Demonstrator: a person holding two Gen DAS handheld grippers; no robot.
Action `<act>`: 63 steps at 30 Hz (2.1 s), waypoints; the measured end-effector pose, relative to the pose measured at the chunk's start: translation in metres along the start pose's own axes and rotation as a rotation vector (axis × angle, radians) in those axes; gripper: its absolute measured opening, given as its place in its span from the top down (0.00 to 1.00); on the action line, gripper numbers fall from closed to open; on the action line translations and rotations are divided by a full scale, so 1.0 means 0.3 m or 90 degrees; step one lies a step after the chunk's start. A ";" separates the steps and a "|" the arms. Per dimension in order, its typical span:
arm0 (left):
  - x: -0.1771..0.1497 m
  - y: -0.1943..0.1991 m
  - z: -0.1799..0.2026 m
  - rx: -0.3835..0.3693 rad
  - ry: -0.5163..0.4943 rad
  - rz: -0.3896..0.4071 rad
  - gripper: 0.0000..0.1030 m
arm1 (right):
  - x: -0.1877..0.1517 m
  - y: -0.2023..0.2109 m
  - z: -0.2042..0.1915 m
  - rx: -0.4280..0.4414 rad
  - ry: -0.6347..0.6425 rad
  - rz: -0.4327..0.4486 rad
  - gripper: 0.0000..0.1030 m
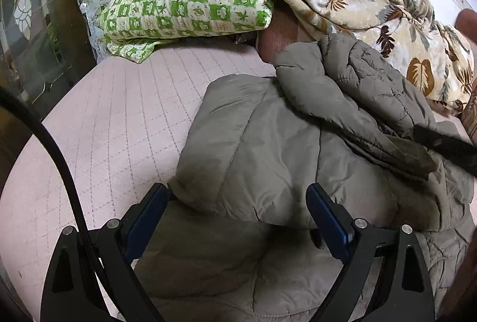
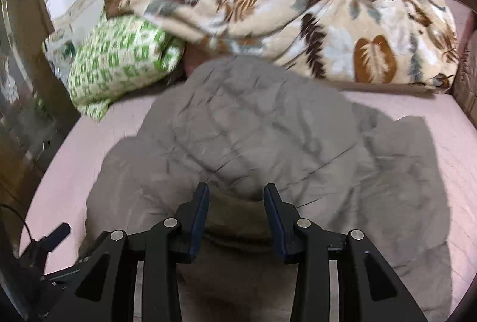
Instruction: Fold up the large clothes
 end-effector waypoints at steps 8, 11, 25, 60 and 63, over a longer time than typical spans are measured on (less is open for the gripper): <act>0.000 -0.002 -0.001 -0.012 0.008 -0.005 0.09 | -0.106 -0.135 -0.032 -0.045 0.044 -0.054 0.58; 0.004 0.017 0.002 -0.015 0.007 0.002 0.09 | -0.088 -0.070 -0.026 -0.015 0.019 -0.044 0.58; -0.129 0.239 0.006 -0.046 -0.023 0.028 0.09 | -0.447 0.502 0.192 -0.034 0.036 -0.027 0.51; -0.704 0.376 -0.065 0.027 -0.049 -0.007 0.00 | -0.857 0.517 0.305 -0.040 0.034 -0.029 0.09; -0.709 0.382 -0.066 0.025 -0.046 0.010 0.00 | -0.859 0.516 0.303 -0.044 0.034 -0.030 0.08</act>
Point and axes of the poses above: each gripper's, at about its wrist camera, not at the fingertips, and y roughly against the way its jaws point, z to its right, x to its top, the point moved 10 cm from there along -y, roughly the way its jaws point, and after that the axes turned 3 degrees about -x, right-handed, at the moved point
